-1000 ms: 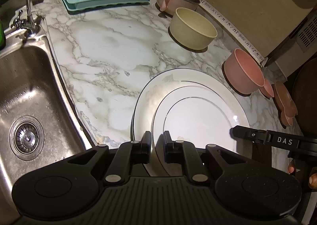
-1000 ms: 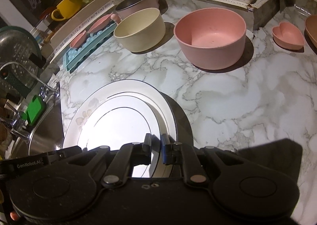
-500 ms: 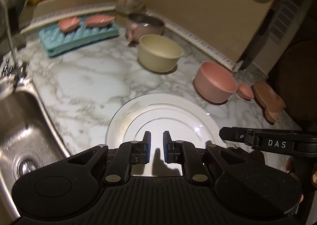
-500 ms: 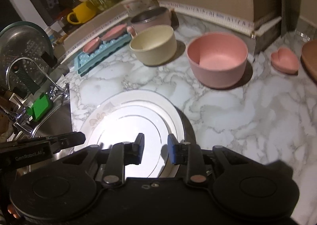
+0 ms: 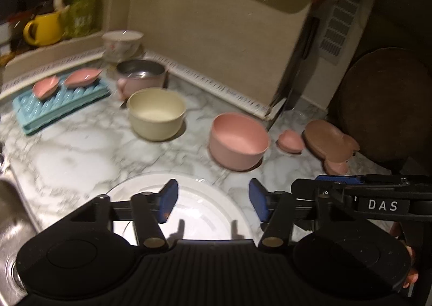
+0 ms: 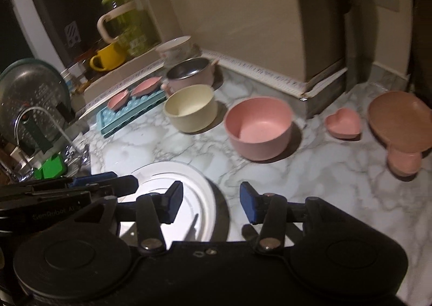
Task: Organize plates and bowls
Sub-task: 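Open both tools and move toward the pink mouse-shaped plate, then close both tools on the rim of the pink mouse-shaped plate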
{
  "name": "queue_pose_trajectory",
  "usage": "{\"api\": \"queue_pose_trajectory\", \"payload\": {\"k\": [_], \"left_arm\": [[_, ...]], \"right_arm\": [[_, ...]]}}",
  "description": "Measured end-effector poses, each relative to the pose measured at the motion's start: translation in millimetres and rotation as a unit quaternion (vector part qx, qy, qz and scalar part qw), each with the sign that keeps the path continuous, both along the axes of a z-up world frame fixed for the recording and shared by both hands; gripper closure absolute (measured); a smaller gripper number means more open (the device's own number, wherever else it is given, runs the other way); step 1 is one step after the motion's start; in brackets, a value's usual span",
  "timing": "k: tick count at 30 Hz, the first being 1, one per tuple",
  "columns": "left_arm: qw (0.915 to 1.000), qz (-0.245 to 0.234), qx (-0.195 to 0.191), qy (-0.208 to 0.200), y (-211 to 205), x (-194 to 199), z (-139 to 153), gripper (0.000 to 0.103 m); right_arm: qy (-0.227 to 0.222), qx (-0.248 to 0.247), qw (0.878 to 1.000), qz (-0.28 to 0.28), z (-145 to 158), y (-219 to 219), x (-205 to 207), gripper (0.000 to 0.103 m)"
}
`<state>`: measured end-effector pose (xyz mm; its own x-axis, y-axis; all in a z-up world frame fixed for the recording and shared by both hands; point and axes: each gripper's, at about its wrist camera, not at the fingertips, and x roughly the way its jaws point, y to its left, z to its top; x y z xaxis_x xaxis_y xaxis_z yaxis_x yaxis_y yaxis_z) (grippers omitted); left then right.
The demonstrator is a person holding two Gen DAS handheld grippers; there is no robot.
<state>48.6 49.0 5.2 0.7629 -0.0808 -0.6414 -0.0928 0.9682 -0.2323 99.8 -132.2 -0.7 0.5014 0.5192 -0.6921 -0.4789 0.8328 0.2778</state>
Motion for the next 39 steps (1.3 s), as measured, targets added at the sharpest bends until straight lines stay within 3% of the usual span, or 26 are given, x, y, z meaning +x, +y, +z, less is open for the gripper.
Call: {"api": "queue_pose_trajectory", "payload": {"k": [3,18,22,24,39], "left_arm": [[0.9999,-0.016,0.002,-0.005,-13.2,10.8,4.3,0.045],[0.995,-0.092,0.02,-0.033,-78.5,63.6,13.2,0.027],[0.9934,-0.106,0.022,-0.037,-95.8,77.3,12.6,0.025],[0.9928,-0.111,0.024,-0.039,-104.4,85.0,11.7,0.024],[0.9915,-0.122,0.041,-0.019,-166.8,176.9,-14.0,0.023]], "right_arm": [[-0.017,-0.007,1.0,-0.015,7.3,-11.6,-0.3,0.044],[-0.053,-0.029,0.993,-0.104,25.6,-80.6,12.8,0.017],[-0.056,-0.035,0.99,-0.123,24.8,-99.1,18.6,0.015],[-0.057,-0.04,0.988,-0.135,24.5,-107.6,21.3,0.004],[-0.058,-0.049,0.977,-0.201,3.0,-180.8,70.0,0.001]]}}
